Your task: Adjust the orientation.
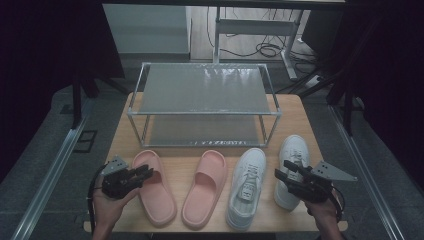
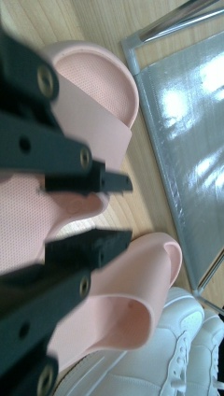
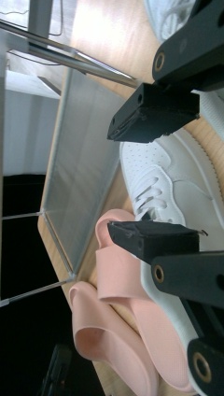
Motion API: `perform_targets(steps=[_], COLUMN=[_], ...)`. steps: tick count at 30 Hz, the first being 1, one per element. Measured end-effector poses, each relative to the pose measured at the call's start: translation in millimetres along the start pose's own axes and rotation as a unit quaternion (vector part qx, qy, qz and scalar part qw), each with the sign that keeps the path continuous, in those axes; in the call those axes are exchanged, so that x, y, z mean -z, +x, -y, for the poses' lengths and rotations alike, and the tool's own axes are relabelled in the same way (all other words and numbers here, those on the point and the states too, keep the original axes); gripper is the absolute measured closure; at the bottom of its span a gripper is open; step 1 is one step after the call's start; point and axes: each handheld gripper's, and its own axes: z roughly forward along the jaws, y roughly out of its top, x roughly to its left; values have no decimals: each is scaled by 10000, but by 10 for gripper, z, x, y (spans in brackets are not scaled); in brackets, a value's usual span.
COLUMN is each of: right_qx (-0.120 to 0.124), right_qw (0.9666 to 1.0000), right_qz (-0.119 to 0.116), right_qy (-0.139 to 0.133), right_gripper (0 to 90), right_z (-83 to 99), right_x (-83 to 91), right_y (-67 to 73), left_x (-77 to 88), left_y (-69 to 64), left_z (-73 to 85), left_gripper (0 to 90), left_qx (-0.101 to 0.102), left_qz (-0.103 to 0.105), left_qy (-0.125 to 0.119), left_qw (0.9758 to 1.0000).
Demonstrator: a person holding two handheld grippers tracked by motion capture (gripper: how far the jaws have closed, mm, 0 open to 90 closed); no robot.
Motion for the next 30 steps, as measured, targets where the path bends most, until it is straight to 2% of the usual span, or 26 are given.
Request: perform_targets(steps=[2,5,7,12,15,18,26,30], right_qx=[-31,-65,-67,-57,-99,-220,-163,-182], right_qw=[10000,10000,10000,10000,9999,9997,9998,9998], right_qz=[-16,14,10,25,26,0,16,32], right_qy=[45,29,4,49,105,55,97,112], right_gripper=[498,503,501,492,485,482,474,472], right_z=[11,-13,-35,-38,-56,-73,-82,-71], right_x=[-12,4,12,2,8,19,7,-11], right_y=[-17,-31,-35,-15,-2,-2,54,68], left_x=[29,132,246,399,486,526,537,601], left_y=[3,30,80,139,214,313,483,624], left_z=[-27,-37,-7,62,137,225,405,476], left_gripper=[840,900,900,900,900,900,900,900], left_qx=[-34,1,8,91,156,282,503,653], left_qz=[-22,-132,-319,-502,-658,-794,-943,-1100], left_qy=[41,-8,-14,-69,32,130,248,334], left_qw=[10000,9999,9995,9987,9977,9964,9940,9912])
